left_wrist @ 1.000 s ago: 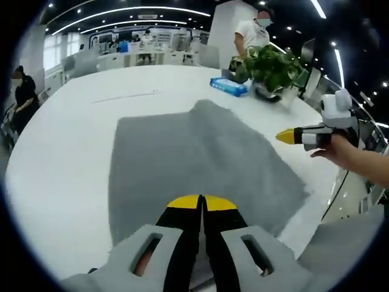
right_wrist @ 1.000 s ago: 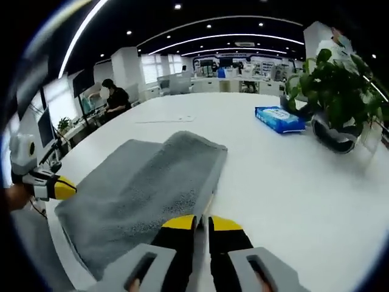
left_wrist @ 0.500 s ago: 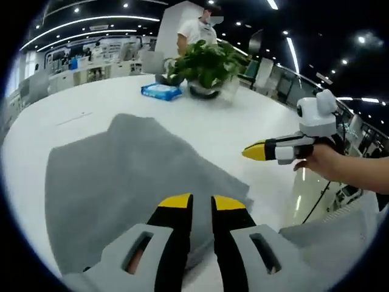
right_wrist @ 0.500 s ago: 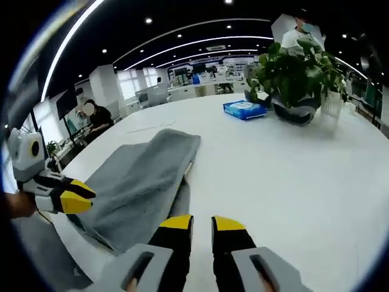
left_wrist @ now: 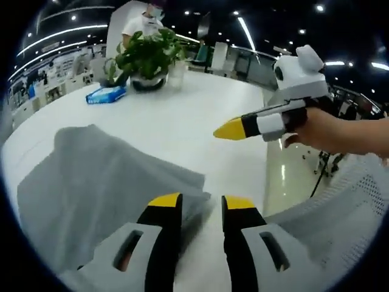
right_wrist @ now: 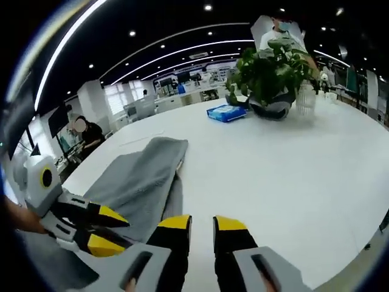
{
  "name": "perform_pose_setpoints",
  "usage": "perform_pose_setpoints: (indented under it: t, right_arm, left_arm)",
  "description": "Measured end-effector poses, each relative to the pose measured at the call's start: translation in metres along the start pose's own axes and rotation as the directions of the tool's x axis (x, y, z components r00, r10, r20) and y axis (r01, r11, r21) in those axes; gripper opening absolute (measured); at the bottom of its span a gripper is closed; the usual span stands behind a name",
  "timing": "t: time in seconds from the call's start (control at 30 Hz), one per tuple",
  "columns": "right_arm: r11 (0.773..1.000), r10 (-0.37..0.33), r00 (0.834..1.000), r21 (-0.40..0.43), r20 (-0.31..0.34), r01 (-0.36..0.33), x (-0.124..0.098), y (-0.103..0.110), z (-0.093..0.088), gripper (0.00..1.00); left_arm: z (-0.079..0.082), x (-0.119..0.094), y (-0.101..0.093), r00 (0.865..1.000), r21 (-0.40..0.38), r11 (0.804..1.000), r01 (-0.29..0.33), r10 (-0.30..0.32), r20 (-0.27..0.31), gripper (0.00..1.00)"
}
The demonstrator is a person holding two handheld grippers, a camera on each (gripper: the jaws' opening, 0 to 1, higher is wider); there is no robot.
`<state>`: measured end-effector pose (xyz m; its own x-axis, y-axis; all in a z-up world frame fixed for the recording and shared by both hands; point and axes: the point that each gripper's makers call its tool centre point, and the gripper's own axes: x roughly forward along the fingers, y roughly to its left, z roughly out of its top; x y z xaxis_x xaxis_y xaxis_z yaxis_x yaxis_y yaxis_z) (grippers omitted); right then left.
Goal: Open the folded towel by lifting each exposed corner and separating the folded layers until the towel lies flat within the target outline without major curled edges
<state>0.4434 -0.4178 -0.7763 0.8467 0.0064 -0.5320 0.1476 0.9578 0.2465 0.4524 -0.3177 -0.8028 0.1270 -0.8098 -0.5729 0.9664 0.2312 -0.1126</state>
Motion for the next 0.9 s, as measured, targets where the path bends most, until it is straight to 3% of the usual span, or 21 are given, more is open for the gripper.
perform_pose_setpoints:
  t: [0.13, 0.33, 0.47, 0.73, 0.83, 0.9]
  right_arm:
    - [1.0, -0.005, 1.0, -0.009, -0.012, 0.005, -0.005, -0.001, -0.007, 0.12]
    - [1.0, -0.01, 0.999, -0.022, -0.04, 0.009, -0.009, -0.006, -0.017, 0.12]
    - [1.0, 0.0, 0.999, -0.027, -0.047, -0.001, -0.005, -0.002, -0.018, 0.12]
    - [0.987, 0.089, 0.99, -0.121, -0.113, -0.103, 0.02, 0.033, -0.017, 0.09]
    - [0.968, 0.118, 0.978, -0.201, -0.17, -0.151, 0.038, 0.049, -0.02, 0.09]
    - [0.947, 0.098, 0.979, -0.286, -0.179, -0.147, 0.051, 0.053, -0.018, 0.1]
  left_arm:
    - [-0.008, 0.009, 0.003, 1.0, -0.029, 1.0, -0.003, 0.002, -0.027, 0.21]
    - [-0.011, 0.016, 0.005, 0.999, -0.011, 1.0, -0.025, 0.024, -0.044, 0.13]
    - [-0.002, 0.011, 0.005, 0.999, -0.024, 0.999, -0.03, 0.029, -0.021, 0.02]
    - [0.02, -0.008, 0.024, 0.996, -0.072, 0.994, -0.079, 0.083, 0.045, 0.01]
    - [0.037, -0.021, 0.038, 0.987, -0.101, 0.988, -0.117, 0.128, 0.101, 0.01]
    - [0.046, -0.03, 0.047, 0.979, -0.117, 0.983, -0.143, 0.158, 0.129, 0.01]
